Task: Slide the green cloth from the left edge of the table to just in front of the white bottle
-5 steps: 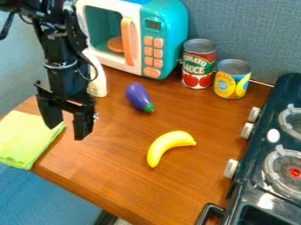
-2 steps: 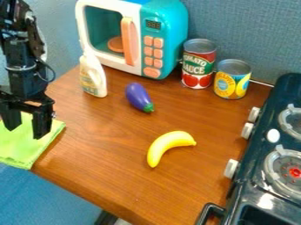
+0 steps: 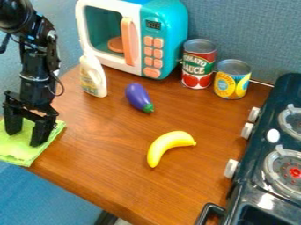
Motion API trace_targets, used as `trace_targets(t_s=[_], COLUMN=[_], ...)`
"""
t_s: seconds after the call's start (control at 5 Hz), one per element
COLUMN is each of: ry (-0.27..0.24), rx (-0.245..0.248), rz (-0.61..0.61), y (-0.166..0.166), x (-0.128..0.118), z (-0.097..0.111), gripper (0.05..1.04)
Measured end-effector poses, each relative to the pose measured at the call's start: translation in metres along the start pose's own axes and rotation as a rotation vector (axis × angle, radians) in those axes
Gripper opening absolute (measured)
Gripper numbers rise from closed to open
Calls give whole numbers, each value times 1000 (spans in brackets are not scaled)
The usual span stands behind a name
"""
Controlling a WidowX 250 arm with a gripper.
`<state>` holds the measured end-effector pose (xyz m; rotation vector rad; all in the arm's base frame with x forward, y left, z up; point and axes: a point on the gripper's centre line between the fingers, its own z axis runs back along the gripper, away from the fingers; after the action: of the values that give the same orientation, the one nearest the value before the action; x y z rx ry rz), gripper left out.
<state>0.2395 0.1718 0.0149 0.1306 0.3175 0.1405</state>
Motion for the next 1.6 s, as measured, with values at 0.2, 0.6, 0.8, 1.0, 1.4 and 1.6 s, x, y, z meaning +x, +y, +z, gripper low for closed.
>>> trace_targets(t_s=[0.2,0.6,0.8,1.0,1.4,1.6], ry=[24,-133,-245,-298,-294,-284], rx=[7,-166,-250,-288,-215,-193], rz=[2,-27,-43,-76,-126,-100], y=[5,-27,-40,-54,-76,-75], x=[10,35,50,64,80,80], z=[1,13,23,31,37,36], gripper=[1000,1000,1000,1000,1000,1000])
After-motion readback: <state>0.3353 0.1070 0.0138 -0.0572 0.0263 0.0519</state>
